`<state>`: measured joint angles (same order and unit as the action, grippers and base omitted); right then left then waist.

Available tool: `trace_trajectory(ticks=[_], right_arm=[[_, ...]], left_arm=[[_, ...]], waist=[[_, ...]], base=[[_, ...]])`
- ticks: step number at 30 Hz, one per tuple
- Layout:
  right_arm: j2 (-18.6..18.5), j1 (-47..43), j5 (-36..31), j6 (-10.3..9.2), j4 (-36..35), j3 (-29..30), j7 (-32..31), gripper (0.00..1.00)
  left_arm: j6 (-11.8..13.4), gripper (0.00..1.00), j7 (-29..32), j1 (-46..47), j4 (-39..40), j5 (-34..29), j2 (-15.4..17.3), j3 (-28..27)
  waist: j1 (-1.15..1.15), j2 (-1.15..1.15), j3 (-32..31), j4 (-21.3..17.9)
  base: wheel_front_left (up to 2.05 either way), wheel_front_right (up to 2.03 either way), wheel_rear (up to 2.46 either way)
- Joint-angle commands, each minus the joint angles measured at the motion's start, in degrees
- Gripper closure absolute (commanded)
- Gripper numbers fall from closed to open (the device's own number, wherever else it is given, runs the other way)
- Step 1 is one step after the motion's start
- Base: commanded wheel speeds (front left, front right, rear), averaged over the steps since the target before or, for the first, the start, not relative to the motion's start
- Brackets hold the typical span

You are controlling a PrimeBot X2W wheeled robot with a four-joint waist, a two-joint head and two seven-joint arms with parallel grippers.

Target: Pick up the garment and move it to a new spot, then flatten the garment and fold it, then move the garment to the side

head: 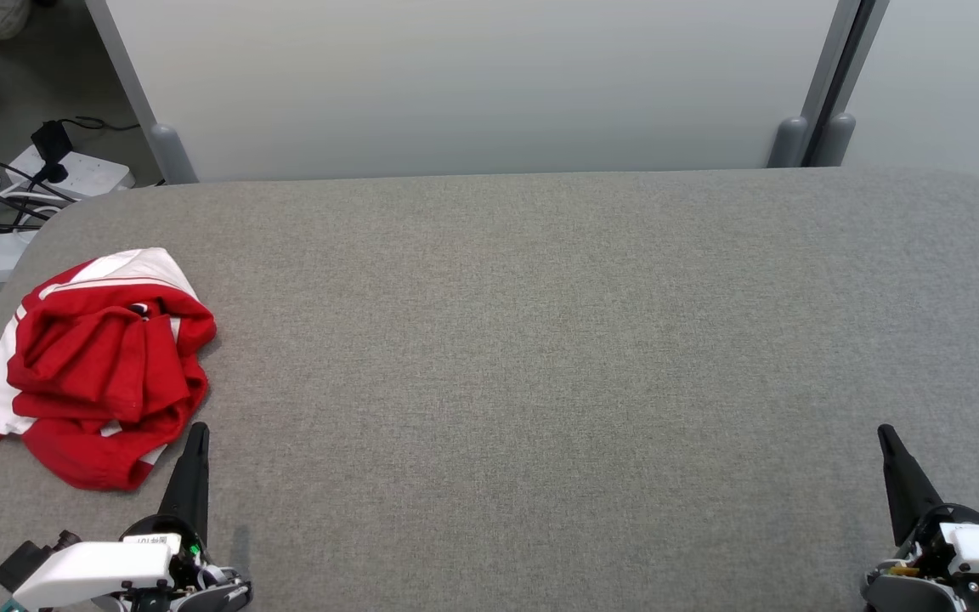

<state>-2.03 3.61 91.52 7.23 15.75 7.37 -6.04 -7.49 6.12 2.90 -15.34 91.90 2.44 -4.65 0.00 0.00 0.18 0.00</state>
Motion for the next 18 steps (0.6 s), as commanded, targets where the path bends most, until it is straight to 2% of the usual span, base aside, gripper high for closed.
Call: trace_trajectory(ticks=[1,18], right_arm=[[-0.85,2.58,0.65,0.25,-1.73,-0.85,-0.44,1.0],[-0.85,2.58,0.65,0.25,-1.73,-0.86,-0.44,1.0]], left_arm=[[0.0,1.0,0.37,3.28,1.31,0.27,0.43,-1.87],[0.0,1.0,0.36,3.28,1.31,0.27,0.43,-1.87]], waist=[[0.0,0.0,0.0,0.0],[0.0,0.0,0.0,0.0]], base=[[0.0,0.0,0.0],[0.0,0.0,0.0]])
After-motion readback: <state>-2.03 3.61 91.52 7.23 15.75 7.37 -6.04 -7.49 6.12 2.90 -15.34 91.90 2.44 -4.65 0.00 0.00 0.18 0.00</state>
